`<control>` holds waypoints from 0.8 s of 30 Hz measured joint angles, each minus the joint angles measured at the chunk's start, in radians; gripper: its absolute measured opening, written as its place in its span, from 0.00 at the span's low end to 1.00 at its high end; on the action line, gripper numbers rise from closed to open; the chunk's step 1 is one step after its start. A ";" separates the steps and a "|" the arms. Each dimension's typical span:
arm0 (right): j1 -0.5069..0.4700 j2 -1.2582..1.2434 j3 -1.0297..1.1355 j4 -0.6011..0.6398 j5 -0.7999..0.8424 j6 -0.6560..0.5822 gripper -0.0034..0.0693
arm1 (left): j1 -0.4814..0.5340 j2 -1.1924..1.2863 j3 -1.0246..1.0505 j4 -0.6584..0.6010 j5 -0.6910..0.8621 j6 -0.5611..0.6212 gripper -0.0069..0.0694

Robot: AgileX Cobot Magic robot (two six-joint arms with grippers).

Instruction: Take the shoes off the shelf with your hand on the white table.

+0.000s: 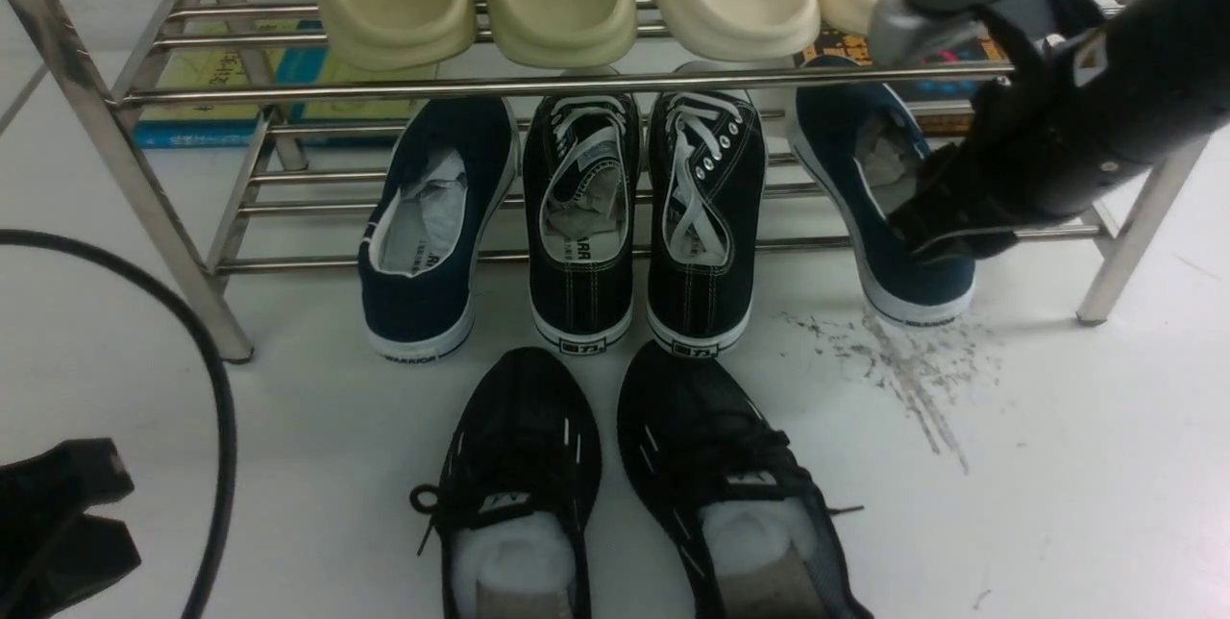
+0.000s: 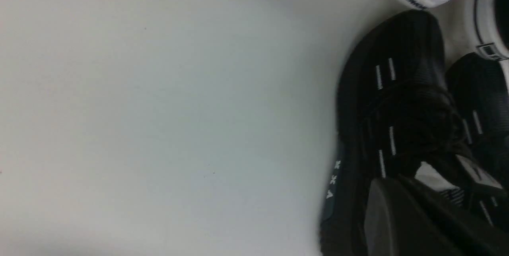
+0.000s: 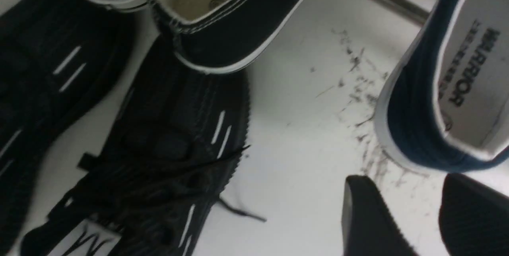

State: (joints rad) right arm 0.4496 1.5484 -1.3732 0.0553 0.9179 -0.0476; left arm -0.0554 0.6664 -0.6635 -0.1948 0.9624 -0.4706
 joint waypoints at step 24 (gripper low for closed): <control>0.021 0.280 -0.021 -0.442 -0.280 0.492 0.48 | 0.000 0.031 -0.001 0.040 0.004 0.001 0.29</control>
State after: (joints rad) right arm 0.4701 1.8282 -1.3944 -0.3869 0.6381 0.4446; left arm -0.0554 0.6972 -0.6642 -0.1548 0.9665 -0.4696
